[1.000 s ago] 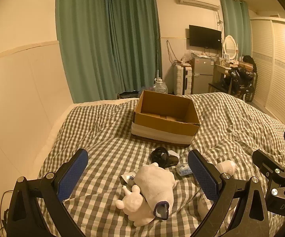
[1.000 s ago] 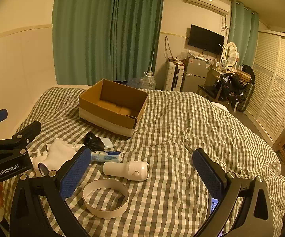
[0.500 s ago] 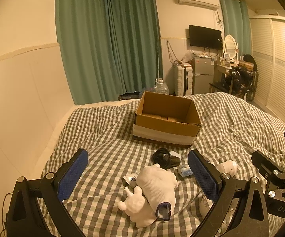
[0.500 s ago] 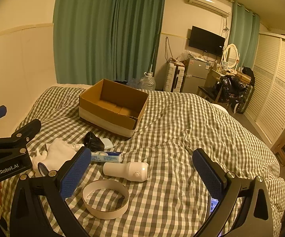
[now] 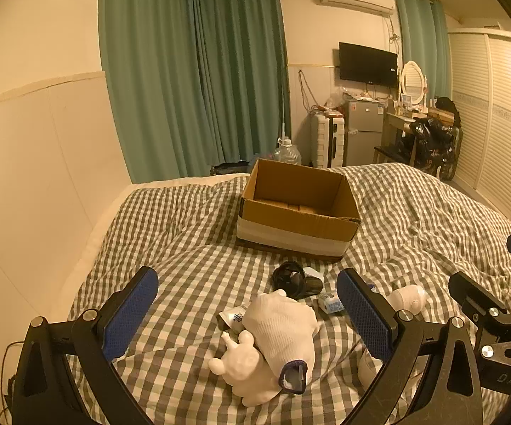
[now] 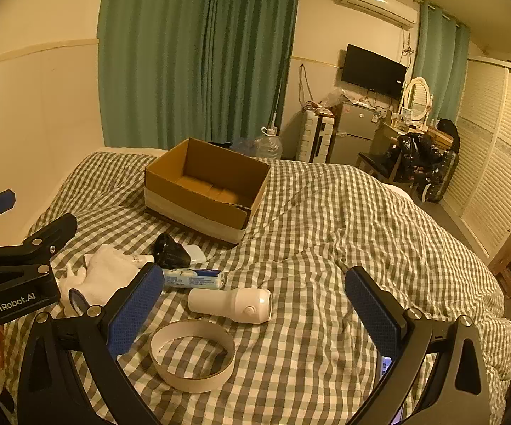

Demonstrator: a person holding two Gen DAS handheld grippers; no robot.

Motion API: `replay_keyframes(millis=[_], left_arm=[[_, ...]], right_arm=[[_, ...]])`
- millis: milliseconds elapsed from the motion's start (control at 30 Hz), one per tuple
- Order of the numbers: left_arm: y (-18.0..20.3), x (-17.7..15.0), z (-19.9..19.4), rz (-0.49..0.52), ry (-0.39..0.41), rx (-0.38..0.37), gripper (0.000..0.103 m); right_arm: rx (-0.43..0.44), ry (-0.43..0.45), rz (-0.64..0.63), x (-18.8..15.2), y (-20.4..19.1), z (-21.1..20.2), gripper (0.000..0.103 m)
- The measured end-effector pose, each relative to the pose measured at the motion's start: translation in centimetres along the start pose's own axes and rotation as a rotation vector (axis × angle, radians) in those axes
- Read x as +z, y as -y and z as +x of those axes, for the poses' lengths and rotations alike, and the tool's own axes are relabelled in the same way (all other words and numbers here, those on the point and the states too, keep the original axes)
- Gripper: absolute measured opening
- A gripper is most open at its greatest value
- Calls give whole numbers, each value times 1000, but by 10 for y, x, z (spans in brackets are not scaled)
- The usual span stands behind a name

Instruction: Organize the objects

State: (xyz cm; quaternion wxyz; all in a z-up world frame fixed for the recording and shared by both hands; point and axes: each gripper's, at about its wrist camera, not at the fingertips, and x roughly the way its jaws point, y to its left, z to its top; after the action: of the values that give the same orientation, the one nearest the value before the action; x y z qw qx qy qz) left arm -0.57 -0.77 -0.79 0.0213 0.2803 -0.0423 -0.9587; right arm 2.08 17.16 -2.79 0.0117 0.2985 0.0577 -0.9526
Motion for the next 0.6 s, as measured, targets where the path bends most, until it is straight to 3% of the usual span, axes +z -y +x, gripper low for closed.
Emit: replay_keyframes(millis=[600], left_arm=[[-1,0,0,-2,-1,-12,103]], right_arm=[[35,20,-4,-1,-3,-3,103]])
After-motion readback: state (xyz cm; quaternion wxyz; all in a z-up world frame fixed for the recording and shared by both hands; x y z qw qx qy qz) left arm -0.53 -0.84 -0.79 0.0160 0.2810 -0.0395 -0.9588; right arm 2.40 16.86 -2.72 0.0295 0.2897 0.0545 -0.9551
